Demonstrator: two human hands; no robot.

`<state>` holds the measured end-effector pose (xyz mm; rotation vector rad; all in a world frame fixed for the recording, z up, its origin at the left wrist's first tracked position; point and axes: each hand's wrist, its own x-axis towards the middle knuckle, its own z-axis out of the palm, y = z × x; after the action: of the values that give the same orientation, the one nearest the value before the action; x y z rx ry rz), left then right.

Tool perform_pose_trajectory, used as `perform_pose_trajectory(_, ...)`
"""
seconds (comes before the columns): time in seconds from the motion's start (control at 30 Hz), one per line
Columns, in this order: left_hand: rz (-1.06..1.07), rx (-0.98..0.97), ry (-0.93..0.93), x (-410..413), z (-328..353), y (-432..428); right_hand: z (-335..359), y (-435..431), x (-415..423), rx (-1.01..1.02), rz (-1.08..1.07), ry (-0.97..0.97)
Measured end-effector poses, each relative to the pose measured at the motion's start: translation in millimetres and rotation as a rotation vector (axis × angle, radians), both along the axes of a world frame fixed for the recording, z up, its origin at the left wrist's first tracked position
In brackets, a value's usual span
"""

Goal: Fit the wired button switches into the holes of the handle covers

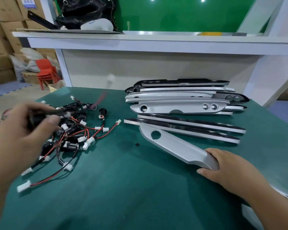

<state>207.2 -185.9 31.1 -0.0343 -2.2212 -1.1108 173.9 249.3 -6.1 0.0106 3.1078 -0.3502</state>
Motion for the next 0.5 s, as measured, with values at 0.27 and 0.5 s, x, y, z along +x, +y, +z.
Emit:
perform_pose_trajectory(0.27,-0.116,-0.062,-0.203,-3,-14,104,3,-1,1,-0.019,-0.022,0.044)
perform_pose_trajectory(0.5,0.03,-0.032,-0.164,-4,-15,92,3,0,0,-0.014,-0.014,0.064)
